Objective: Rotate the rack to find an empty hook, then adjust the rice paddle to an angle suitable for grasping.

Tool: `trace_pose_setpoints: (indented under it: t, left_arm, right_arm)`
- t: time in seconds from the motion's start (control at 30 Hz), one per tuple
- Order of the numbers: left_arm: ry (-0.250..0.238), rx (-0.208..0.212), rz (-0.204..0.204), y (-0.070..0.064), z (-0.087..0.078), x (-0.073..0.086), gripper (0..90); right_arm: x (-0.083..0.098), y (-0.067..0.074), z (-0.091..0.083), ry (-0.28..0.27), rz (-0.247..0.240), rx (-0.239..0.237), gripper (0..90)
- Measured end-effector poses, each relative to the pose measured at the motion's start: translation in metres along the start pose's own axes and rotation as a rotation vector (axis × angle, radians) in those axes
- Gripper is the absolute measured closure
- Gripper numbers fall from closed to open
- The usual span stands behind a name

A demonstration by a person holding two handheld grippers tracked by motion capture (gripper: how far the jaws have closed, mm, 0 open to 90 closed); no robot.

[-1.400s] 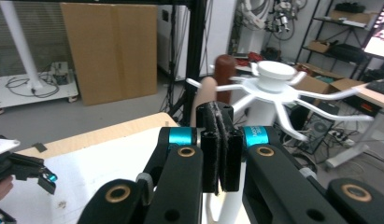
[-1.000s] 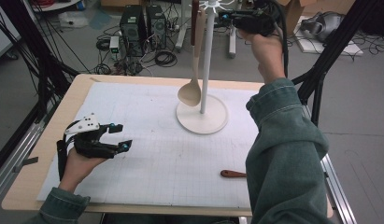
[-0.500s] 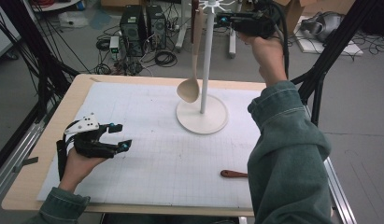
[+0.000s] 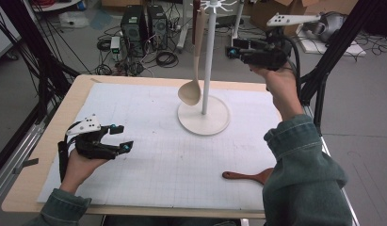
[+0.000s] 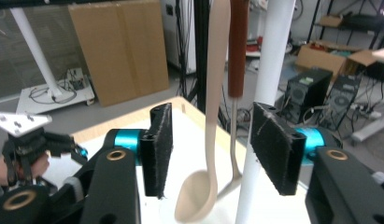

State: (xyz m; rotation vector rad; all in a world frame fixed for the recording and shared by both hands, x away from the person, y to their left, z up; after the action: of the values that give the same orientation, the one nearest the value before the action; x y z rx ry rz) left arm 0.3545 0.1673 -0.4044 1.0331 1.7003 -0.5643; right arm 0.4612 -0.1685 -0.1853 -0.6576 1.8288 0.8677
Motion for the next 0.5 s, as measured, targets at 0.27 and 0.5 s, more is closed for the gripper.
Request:
trace_pose_setpoints:
  t: [0.27, 0.5]
  left_arm:
    - [0.003, 0.000, 0.000, 0.000, 0.000, 0.000, 24.8]
    - [0.003, 0.009, 0.003, -0.002, 0.002, -0.002, 24.7]
  right_arm:
    - [0.041, -0.009, -0.007, 0.045, 0.022, 0.011, 41.3]
    - [0.076, -0.014, -0.009, 0.061, 0.047, 0.020, 38.4]
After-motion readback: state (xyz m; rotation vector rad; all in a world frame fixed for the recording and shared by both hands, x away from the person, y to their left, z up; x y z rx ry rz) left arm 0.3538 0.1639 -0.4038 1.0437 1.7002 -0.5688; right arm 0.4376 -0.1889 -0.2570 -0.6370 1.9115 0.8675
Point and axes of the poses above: each handheld gripper's, and its own axes: z roughly forward along the jaws, x roughly out of its underside, y roughly to its left, the point moved 9 cm from there along z, roughly forward along the jaws, and after that the axes turned 13 degrees about z, right-handed, at the moved point
